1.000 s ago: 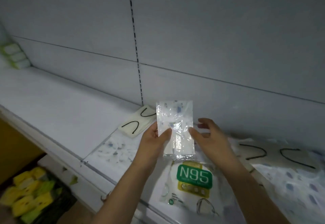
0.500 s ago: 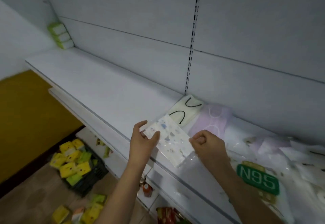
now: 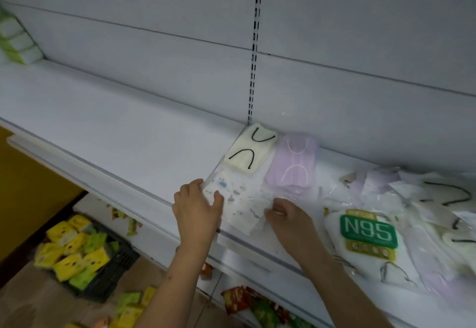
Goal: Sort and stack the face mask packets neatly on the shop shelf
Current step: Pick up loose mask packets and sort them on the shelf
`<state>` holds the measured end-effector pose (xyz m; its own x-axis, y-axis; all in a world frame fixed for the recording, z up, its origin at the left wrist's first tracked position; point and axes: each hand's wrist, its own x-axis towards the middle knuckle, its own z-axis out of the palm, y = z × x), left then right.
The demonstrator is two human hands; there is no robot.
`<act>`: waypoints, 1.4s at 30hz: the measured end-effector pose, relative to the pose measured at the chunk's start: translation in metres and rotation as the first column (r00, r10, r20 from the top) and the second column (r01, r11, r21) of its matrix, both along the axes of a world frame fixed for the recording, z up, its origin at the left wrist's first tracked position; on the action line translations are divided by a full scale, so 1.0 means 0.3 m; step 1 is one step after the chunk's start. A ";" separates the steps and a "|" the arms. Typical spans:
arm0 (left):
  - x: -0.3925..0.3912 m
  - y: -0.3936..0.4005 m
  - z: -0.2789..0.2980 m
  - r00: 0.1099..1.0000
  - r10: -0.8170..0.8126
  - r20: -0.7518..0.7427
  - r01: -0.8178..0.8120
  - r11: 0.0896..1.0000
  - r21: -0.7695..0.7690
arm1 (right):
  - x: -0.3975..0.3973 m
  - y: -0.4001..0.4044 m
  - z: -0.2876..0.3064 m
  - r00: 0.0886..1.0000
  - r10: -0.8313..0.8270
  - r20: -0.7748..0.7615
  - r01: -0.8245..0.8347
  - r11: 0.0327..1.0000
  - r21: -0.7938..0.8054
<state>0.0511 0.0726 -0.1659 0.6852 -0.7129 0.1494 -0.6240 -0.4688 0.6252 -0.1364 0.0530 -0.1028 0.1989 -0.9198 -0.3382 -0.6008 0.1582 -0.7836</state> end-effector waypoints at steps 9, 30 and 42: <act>-0.024 -0.010 0.098 0.996 0.007 0.089 0.005 0.991 -0.134 | -0.123 -0.006 0.002 0.978 -0.184 -0.096 0.111 0.854 -0.508; -0.584 -0.120 0.250 0.044 -0.444 -0.895 0.646 0.696 -0.313 | -0.479 0.039 0.007 0.945 -0.314 0.090 0.313 0.791 -0.525; -0.438 -0.395 0.321 0.360 -0.443 -0.821 0.234 0.895 -0.380 | -0.512 -0.358 -0.051 0.726 -0.144 -0.672 -0.282 0.830 -0.482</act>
<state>-0.0803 -0.0459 -0.0696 0.2150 -0.9497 -0.2275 0.2300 -0.1771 0.9569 -0.2900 -0.0543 -0.1181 0.1914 -0.9743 0.1191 -0.9723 -0.2047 -0.1126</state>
